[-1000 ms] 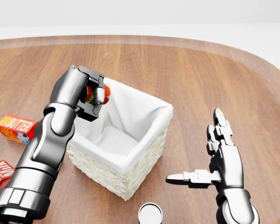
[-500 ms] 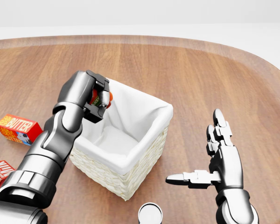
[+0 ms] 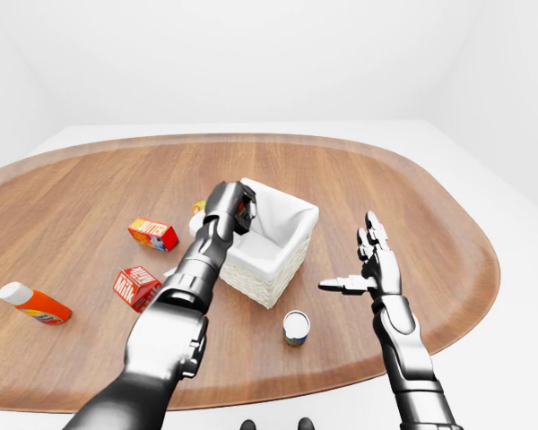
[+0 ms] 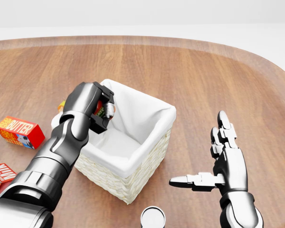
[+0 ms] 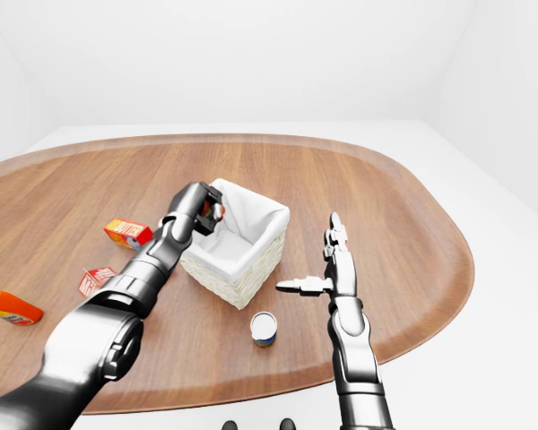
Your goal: Pick up the tomato sauce, and put it in the basket.
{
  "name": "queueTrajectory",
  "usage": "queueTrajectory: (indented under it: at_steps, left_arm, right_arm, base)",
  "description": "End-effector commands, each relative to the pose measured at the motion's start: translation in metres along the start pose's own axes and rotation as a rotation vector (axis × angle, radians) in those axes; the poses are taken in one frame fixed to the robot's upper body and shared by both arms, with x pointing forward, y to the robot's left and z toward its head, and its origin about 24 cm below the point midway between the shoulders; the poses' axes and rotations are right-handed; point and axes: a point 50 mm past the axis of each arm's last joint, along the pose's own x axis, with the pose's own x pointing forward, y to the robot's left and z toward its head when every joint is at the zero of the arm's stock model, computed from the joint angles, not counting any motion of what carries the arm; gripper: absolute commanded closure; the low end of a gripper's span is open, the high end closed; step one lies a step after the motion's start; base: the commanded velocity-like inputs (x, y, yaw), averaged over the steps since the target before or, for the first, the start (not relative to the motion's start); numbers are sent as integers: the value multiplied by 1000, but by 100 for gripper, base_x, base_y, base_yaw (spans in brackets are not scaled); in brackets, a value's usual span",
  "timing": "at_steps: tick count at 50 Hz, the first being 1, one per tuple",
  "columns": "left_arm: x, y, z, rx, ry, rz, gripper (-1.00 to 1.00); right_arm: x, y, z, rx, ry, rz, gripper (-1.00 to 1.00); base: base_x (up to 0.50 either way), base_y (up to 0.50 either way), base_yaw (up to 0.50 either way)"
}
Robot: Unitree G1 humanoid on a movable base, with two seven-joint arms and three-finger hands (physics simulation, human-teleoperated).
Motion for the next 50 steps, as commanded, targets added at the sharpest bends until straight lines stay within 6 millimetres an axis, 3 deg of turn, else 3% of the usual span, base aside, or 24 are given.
queueTrajectory:
  at_steps: [1, 37, 38, 39, 41, 50]
  left_arm:
    - [0, -3, 6, 9, -11, 9, 100]
    - [-3, -14, 2, 40, 2, -5, 100]
    - [-3, -14, 2, 41, 2, -5, 93]
    - [-3, -14, 2, 42, 2, -6, 59]
    - [-3, -14, 2, 40, 1, -10, -100]
    - [-3, -13, 3, 42, 1, -6, -100]
  right_arm:
    - [1, -1, 0, 1, 1, -2, -100]
    - [1, 0, -2, 4, 1, 0, -100]
    - [1, 0, -2, 4, 0, 0, -100]
    - [1, 0, -2, 4, 0, 0, -100]
    - [1, 0, -2, 4, 0, 1, -100]
    - [1, 0, -1, 4, 0, 1, -100]
  base:
    - [0, 0, 0]
    - [0, 0, 0]
    - [0, 0, 0]
    - [0, 0, 0]
    - [0, 0, 0]
    - [0, 0, 0]
